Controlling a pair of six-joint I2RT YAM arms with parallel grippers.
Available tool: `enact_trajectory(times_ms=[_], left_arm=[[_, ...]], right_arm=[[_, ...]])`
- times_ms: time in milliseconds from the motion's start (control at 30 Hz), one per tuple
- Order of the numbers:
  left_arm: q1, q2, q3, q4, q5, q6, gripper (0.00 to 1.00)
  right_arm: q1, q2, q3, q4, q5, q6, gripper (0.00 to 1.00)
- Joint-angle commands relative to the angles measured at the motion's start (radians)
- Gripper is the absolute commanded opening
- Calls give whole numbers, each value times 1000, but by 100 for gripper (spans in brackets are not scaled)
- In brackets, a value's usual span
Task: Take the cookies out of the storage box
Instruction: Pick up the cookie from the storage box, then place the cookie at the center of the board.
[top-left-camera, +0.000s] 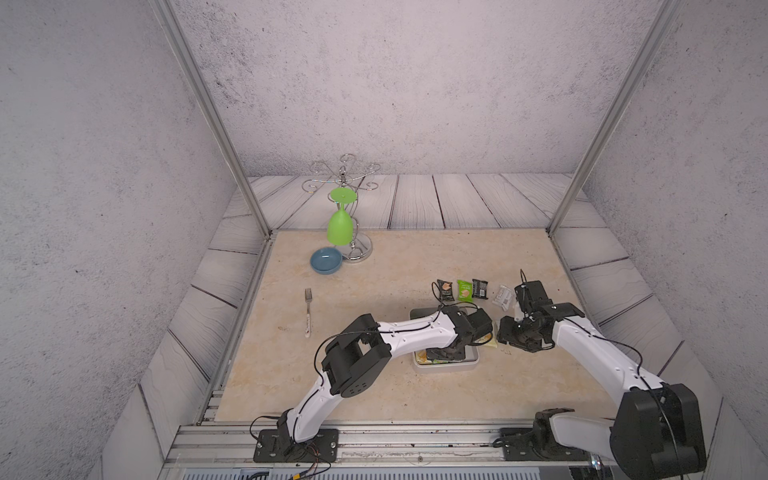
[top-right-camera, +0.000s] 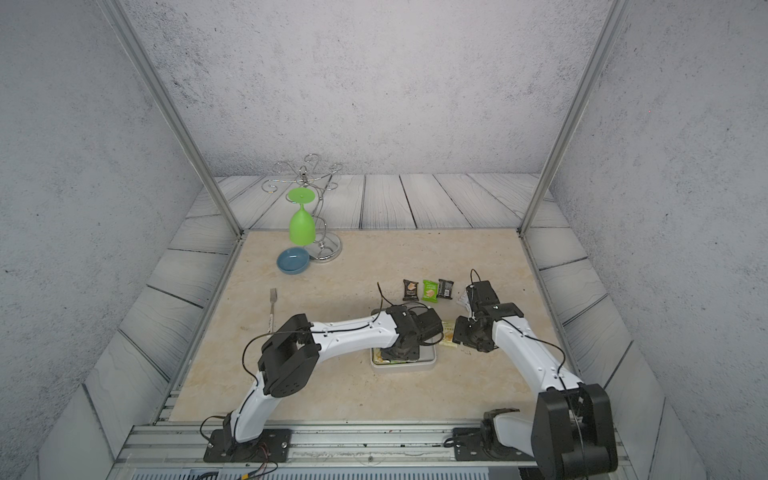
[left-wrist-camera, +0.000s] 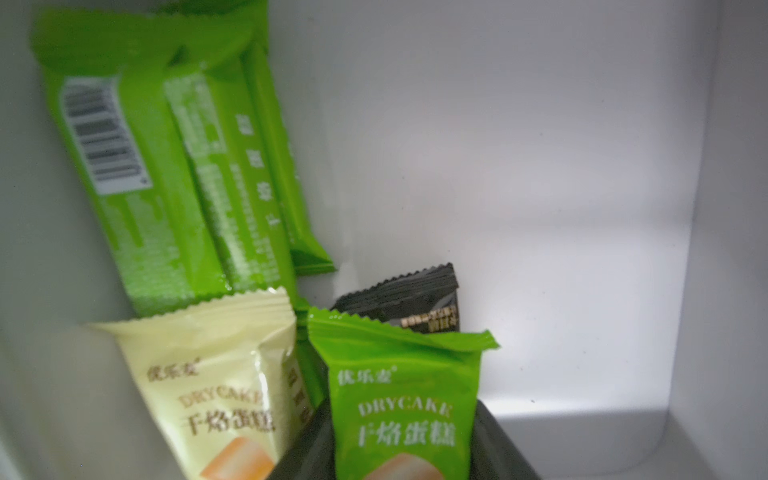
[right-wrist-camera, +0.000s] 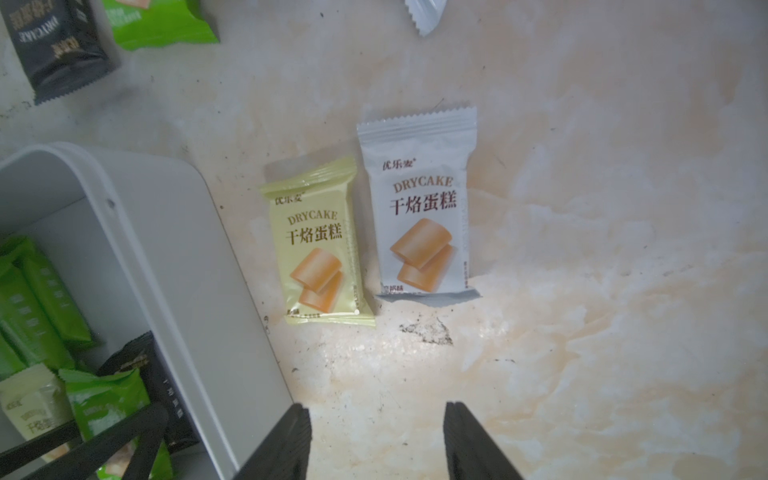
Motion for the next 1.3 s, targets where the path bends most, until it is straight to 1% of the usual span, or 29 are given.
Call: enact_trajectory(times_ms=[0, 467, 667, 800, 1000, 1133, 1267], left_arm=[[-2, -31, 20, -36, -24, 2, 50], [3, -142, 22, -81, -85, 11, 50], [57, -207, -25, -79, -100, 63, 50], [130, -268, -73, -71, -104, 129, 50], [293, -342, -163, -10, -68, 266, 50], [397, -338, -186, 26, -46, 367, 50], [485, -297, -194, 75, -4, 443, 50]], right_arm=[[-4, -7, -5, -8, -8, -7, 57], [-5, -23, -2, -13, -31, -12, 56], [-4, -19, 3, -12, -31, -16, 56], [-3, -7, 15, -22, -50, -19, 56], [-2, 3, 33, -26, -65, 1, 57], [-2, 11, 46, -34, -62, 23, 57], [-2, 23, 77, -58, -55, 27, 57]])
